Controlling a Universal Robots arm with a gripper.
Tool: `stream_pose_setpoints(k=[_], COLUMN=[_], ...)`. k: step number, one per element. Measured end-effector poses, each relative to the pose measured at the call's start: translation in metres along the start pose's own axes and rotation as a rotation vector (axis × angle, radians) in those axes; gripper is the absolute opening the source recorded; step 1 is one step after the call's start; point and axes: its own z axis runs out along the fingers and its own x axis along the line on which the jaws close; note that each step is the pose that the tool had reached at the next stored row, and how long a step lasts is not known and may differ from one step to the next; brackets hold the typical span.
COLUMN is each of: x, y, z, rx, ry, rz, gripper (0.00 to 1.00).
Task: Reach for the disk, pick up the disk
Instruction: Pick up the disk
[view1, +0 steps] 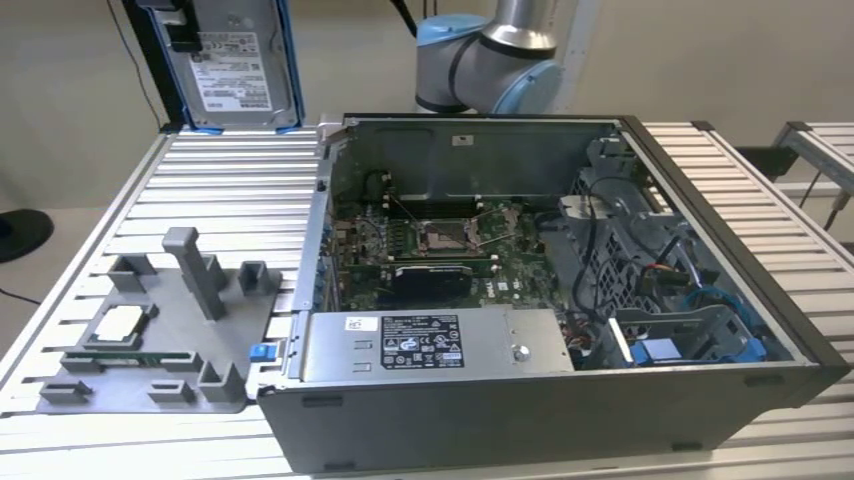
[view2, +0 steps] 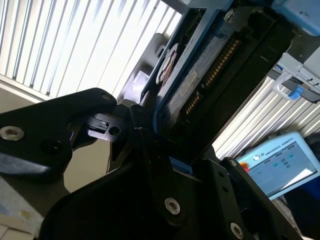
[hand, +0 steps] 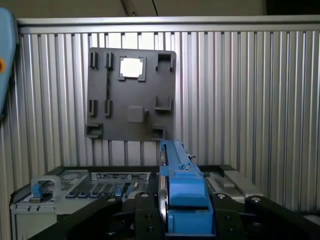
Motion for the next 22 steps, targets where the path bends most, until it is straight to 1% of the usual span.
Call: stream_pose_setpoints(k=[6,10,22], x=[-0.0005,-0.001,-0.0028], y=[-0.0156,-0.0285,-0.0764], z=[-0.0001,-0.0003,-0.0007], rx=[-0.0001,-0.0001,-0.0007], ry=[0.0,0.0,-0.0001], rz=[0.0,0.0,0.0], gripper=[0.0,0.0,0.0])
